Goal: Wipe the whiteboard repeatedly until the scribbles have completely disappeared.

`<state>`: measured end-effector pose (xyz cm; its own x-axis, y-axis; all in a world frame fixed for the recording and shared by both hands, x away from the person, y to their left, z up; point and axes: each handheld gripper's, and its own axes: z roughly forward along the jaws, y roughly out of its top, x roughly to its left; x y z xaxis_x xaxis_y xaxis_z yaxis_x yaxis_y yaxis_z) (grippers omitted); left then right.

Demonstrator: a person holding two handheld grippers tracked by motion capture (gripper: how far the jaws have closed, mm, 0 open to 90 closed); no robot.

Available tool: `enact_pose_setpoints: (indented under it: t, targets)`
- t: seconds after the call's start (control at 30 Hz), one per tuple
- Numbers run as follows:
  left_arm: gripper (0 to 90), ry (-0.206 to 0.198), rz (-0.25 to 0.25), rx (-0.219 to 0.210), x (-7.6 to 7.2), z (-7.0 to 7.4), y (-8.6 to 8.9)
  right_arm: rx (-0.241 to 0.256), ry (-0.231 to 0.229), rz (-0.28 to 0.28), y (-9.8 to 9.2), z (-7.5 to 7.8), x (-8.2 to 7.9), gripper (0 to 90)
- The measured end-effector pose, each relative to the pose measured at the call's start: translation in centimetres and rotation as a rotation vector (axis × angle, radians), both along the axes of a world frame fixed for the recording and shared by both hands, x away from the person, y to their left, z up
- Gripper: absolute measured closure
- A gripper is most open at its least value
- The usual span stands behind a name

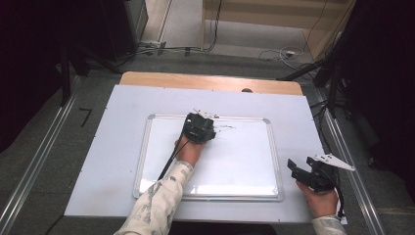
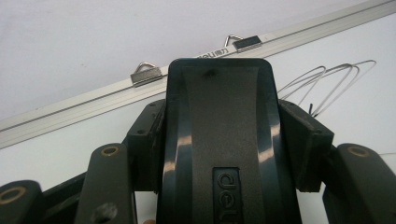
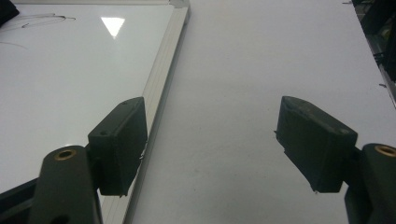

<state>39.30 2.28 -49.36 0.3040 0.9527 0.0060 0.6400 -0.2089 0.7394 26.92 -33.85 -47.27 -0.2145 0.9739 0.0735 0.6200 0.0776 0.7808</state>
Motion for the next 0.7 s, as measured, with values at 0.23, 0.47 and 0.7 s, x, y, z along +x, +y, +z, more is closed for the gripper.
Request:
enact_pose_setpoints:
  t: [0.23, 0.47, 0.7]
  targets:
    - [41.0, 0.000, -0.010, 0.003, 0.2, 0.0, -0.8, 0.000, 0.000, 0.003, 0.1, 0.0, 0.0, 23.7]
    - [41.0, 0.001, -0.025, 0.006, 0.4, 0.1, -1.4, 0.000, -0.002, 0.004, 0.0, 0.0, -0.1, 23.7]
    - [41.0, 0.001, -0.030, 0.004, 0.6, 0.1, -2.2, 0.004, -0.001, 0.005, 0.0, 0.1, -0.1, 23.8]
